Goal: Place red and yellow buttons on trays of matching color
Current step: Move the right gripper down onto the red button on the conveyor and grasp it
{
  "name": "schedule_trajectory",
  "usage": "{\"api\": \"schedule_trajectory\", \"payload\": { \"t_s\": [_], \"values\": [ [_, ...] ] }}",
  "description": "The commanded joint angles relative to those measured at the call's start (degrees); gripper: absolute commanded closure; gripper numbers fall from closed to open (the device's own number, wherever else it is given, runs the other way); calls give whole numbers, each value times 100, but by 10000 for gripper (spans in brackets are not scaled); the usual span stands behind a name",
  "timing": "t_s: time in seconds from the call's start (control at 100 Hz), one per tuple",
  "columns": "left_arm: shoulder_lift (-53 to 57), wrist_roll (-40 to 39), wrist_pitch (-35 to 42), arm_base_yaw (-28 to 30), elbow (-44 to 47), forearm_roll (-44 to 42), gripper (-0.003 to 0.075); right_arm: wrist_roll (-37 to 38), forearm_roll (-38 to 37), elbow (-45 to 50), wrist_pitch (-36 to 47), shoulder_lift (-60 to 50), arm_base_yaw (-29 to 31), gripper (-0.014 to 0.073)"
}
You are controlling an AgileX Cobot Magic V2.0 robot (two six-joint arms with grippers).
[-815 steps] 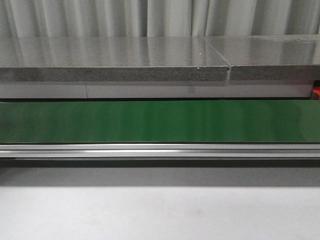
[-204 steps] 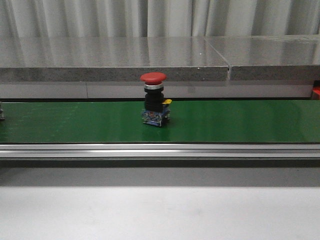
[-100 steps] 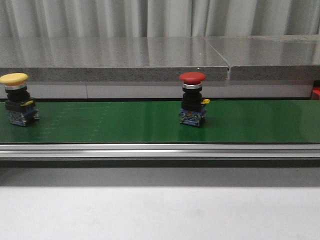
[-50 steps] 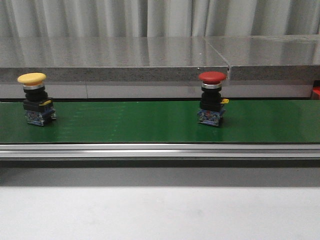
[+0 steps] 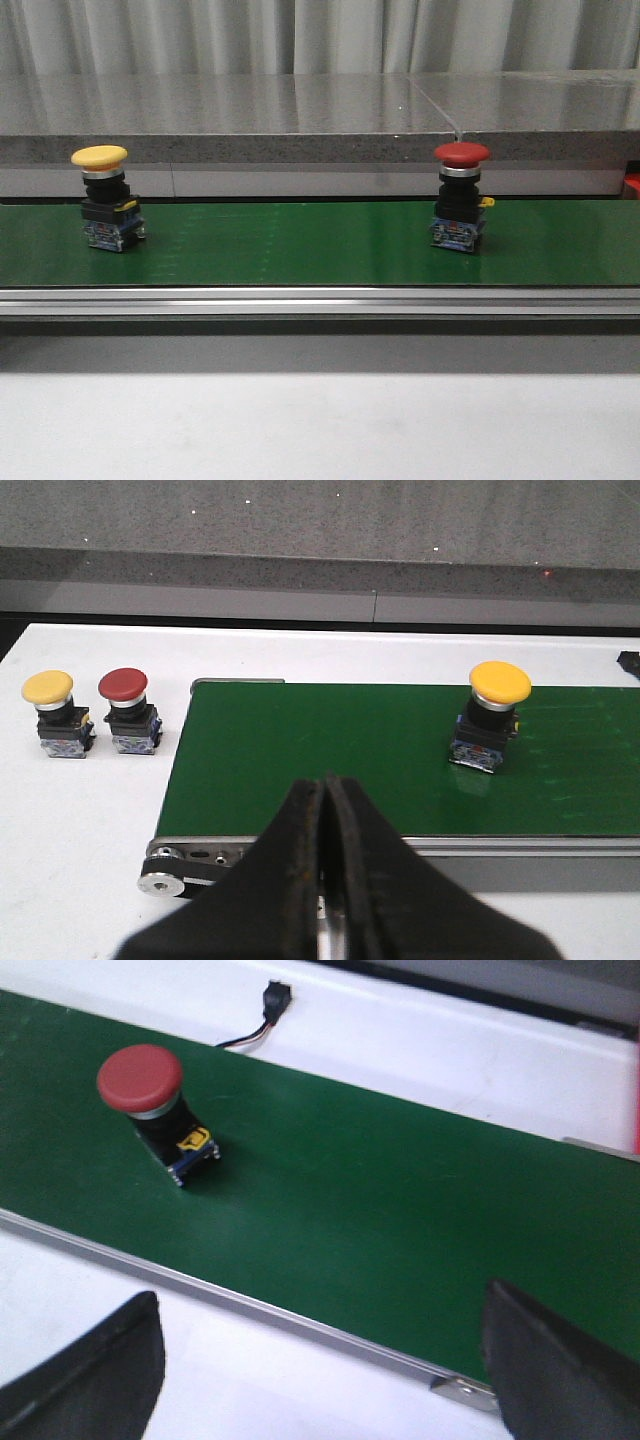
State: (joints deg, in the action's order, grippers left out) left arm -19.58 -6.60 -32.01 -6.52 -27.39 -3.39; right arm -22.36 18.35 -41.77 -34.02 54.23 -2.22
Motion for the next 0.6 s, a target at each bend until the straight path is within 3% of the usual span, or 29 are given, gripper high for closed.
{"api": "schedule_trajectory", "payload": {
  "t_s": [0.0,0.38,0.59],
  "values": [
    [-49,2,420,-44,-160,41,739,-66,76,-391,299,440,-232,-40],
    [-49,2,420,-44,-160,41,739,-66,76,-1405,340,2168,-871,-40],
    [-49,2,420,-44,-160,41,739,-66,76,-1810,394,2808,-914,-40]
  ]
}}
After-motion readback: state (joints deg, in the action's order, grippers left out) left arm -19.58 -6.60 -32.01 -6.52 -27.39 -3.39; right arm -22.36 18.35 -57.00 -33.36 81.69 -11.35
